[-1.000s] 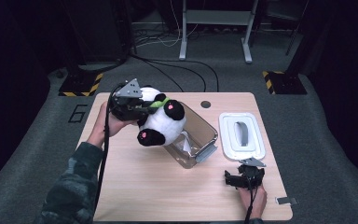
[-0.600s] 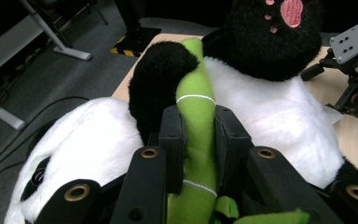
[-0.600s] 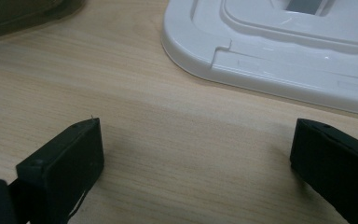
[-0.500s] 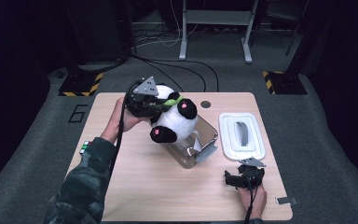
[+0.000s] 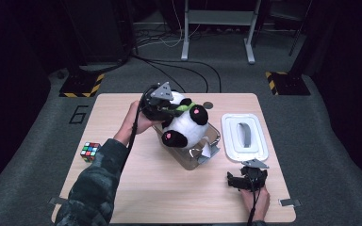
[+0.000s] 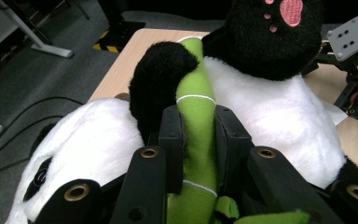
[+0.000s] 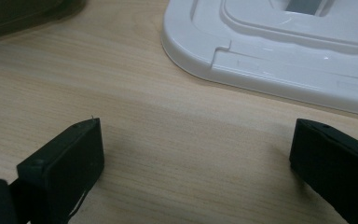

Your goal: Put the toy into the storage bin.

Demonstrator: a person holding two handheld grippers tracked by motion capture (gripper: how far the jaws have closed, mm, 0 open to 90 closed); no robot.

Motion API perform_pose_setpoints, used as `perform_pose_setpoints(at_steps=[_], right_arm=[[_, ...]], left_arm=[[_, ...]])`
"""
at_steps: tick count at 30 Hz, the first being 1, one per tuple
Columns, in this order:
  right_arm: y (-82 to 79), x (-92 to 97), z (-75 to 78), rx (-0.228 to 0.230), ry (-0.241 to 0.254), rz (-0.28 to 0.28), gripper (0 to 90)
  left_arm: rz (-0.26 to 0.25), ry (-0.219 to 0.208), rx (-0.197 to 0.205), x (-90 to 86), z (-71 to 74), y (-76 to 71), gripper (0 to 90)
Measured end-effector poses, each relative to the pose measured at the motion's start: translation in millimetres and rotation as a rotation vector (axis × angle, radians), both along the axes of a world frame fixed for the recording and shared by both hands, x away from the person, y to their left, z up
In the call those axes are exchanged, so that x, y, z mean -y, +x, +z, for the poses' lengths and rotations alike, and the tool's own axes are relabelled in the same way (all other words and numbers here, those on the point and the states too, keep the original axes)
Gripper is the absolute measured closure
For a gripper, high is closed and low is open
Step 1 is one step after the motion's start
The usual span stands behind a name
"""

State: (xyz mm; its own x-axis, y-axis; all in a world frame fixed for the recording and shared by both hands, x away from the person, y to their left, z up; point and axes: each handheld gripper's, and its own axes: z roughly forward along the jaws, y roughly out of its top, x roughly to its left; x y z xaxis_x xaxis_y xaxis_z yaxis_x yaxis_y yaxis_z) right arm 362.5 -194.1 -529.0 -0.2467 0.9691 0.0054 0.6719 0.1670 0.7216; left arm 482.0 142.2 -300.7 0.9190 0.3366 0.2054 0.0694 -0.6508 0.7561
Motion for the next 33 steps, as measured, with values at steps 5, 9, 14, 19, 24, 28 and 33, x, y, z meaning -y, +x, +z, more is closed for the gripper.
perform_pose_setpoints(at_steps=[5,9,14,19,24,28,33], right_arm=[[0.0,0.1,0.0,0.000,0.000,0.000,2.3],[0.2,0.2,-0.3,0.007,-0.003,0.002,2.4],[0.0,0.0,-0.1,0.004,-0.002,-0.001,2.4],[0.1,0.0,-0.2,0.004,-0.002,-0.001,2.4],[0.0,0.0,-0.1,0.004,-0.002,-0.002,2.4],[0.0,0.1,0.0,0.001,-0.002,0.000,2.5],[-0.1,0.0,0.1,0.001,-0.001,-0.001,2.5]], left_arm=[[-0.014,0.015,-0.013,9.2,-7.8,-0.2,75.7],[-0.022,0.027,-0.027,16.2,-15.5,-0.4,75.6],[-0.015,0.030,-0.032,21.1,-21.2,0.3,75.5],[-0.018,0.032,-0.037,23.8,-23.9,2.0,75.4],[-0.014,0.036,-0.053,27.9,-27.5,3.5,75.2],[-0.008,0.031,-0.058,28.4,-28.7,5.2,74.6],[-0.005,0.034,-0.059,30.0,-31.3,5.5,74.0]])
